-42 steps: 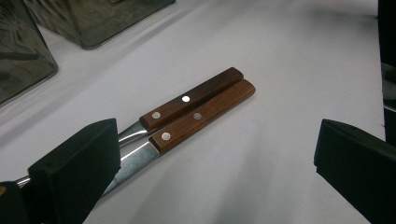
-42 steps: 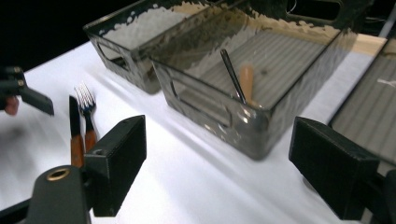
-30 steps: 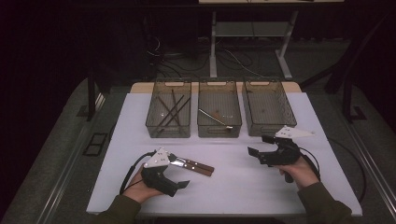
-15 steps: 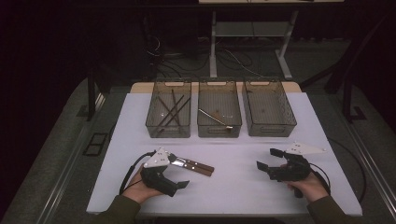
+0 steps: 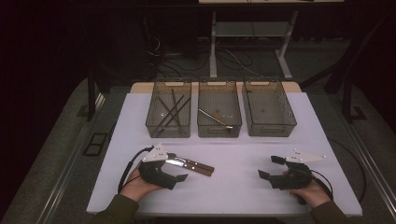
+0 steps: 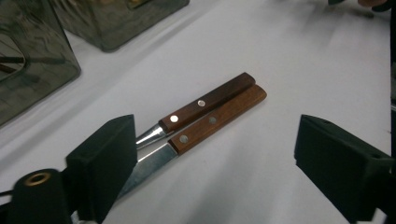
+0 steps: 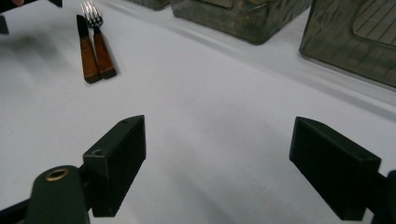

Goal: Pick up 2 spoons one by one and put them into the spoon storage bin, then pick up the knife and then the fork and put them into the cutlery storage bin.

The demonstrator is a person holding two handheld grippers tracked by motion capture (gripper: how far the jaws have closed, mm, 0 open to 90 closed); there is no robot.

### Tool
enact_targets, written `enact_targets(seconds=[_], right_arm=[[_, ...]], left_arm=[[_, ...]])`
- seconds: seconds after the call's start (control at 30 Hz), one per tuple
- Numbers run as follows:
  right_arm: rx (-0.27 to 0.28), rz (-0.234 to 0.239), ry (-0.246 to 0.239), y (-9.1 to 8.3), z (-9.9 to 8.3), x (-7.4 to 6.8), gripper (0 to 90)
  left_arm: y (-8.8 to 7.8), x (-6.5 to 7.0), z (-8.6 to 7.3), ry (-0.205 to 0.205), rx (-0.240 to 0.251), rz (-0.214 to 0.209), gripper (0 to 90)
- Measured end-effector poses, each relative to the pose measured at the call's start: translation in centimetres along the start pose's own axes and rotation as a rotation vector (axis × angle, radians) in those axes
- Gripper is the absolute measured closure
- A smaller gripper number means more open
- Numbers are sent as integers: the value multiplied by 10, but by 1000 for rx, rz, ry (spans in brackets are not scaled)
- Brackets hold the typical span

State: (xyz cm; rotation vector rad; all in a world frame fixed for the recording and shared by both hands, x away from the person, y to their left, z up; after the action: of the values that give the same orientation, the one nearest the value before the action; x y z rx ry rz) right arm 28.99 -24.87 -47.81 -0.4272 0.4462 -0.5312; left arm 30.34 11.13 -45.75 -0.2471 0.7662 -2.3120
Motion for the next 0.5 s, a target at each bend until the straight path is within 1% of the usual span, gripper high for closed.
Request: enact_targets(seconds=[0.03, 0.13, 0.23, 0.27, 0.3, 0.4, 0.43, 0.5], right_arm=[[-3, 0, -2, 0, 0, 0, 182], [2, 2, 1, 0, 1, -1, 181], [4, 2, -1, 0, 1, -1, 182], [6, 1, -3, 0, 2, 0, 182], [8, 0, 0, 0, 2, 0, 182], [10, -3, 0, 1, 3, -1, 182], [10, -2, 0, 1, 3, -1, 182], [10, 5, 1, 2, 3, -2, 182]], left_arm=[[0, -2, 1, -1, -4, 7, 154], [1, -7, 6, -7, 4, 24, 240], [3, -13, 9, -12, -2, 49, 368], [4, -15, 10, -14, -8, 55, 423], [5, -16, 10, -23, -5, 54, 469], [8, -20, 11, -27, -20, 59, 596], [9, -22, 11, -26, -27, 64, 628], [13, -26, 13, -39, -35, 74, 695]])
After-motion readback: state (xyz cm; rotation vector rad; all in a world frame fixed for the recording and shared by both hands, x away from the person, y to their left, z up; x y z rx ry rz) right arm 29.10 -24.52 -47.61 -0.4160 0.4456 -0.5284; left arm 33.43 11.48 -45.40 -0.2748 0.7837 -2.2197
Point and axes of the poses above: each handheld gripper's, and its own axes: y roughly forward along the jaws, z roughly out of its top, x roughly to its right, the point moved 6 cm from there along y, roughly forward along the jaws, and after that the axes turned 13 degrees about z, right-handed, at the moved point
